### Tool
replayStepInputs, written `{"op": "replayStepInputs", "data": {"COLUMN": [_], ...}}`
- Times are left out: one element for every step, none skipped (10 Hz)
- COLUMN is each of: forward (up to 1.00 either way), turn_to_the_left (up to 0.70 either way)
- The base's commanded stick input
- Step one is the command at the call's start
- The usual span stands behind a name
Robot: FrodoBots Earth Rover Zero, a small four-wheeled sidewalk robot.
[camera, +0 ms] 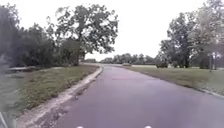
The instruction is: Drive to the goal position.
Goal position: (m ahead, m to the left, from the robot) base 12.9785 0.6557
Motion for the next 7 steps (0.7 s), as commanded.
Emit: {"op": "replayStepInputs", "data": {"forward": [0.68,0.68,0.68,0.68,0.68,0.68,0.68], "turn_to_the_left": [0.00,0.00,0.00,0.00,0.00,0.00,0.00]}}
